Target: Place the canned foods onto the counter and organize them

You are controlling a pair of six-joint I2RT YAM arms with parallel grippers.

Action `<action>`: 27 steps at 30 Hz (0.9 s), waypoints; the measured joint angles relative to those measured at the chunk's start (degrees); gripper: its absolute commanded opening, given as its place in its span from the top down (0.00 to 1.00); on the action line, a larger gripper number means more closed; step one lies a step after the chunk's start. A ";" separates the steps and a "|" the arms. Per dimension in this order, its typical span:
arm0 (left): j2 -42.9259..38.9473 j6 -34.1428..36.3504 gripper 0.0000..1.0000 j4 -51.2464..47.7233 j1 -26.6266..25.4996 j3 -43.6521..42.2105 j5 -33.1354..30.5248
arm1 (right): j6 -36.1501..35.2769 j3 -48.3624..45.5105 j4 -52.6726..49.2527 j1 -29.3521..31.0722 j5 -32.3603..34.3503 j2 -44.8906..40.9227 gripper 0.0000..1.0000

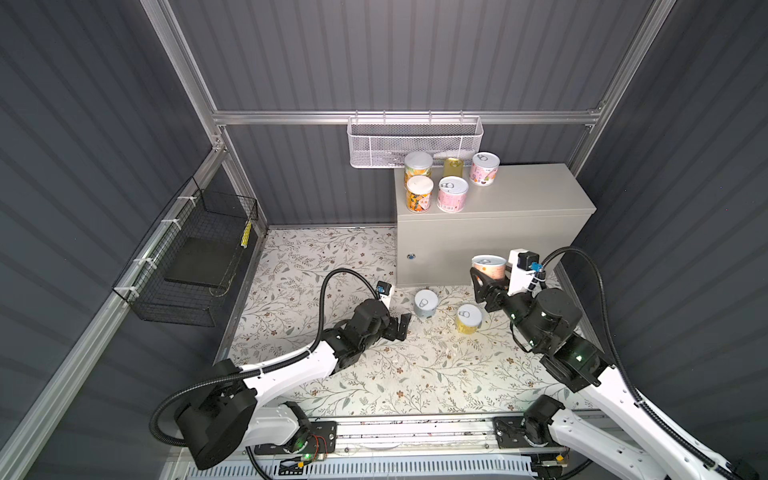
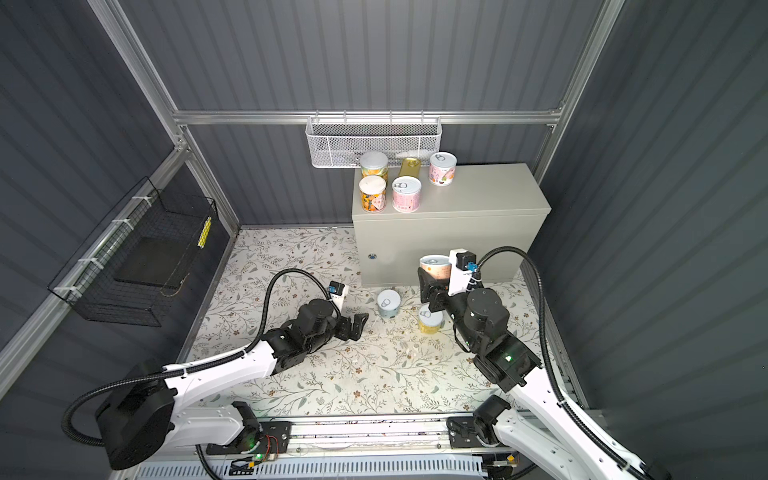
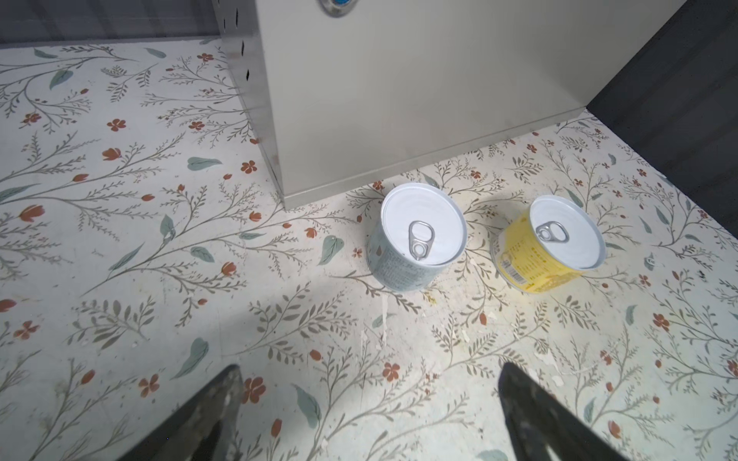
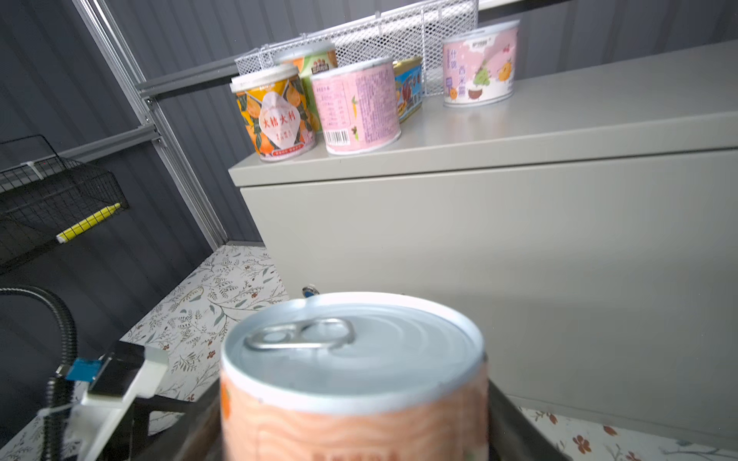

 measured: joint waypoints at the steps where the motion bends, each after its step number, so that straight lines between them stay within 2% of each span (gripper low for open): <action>1: 1.09 0.35 0.00 1.66 0.22 -0.24 0.02 | -0.07 1.31 -0.68 -0.63 -0.63 0.55 0.36; 9: 2.69 1.49 0.00 10.21 0.57 -5.57 0.02 | -0.46 9.18 -4.02 -4.72 -4.26 4.98 0.37; 15: 0.09 1.44 0.00 11.28 0.57 -7.39 -0.02 | -0.48 14.14 -6.43 -6.93 -5.05 7.26 0.37; 27: 1.62 1.25 0.00 12.33 0.59 -7.39 -0.90 | -3.37 25.94 -7.67 -9.68 -4.22 13.33 0.37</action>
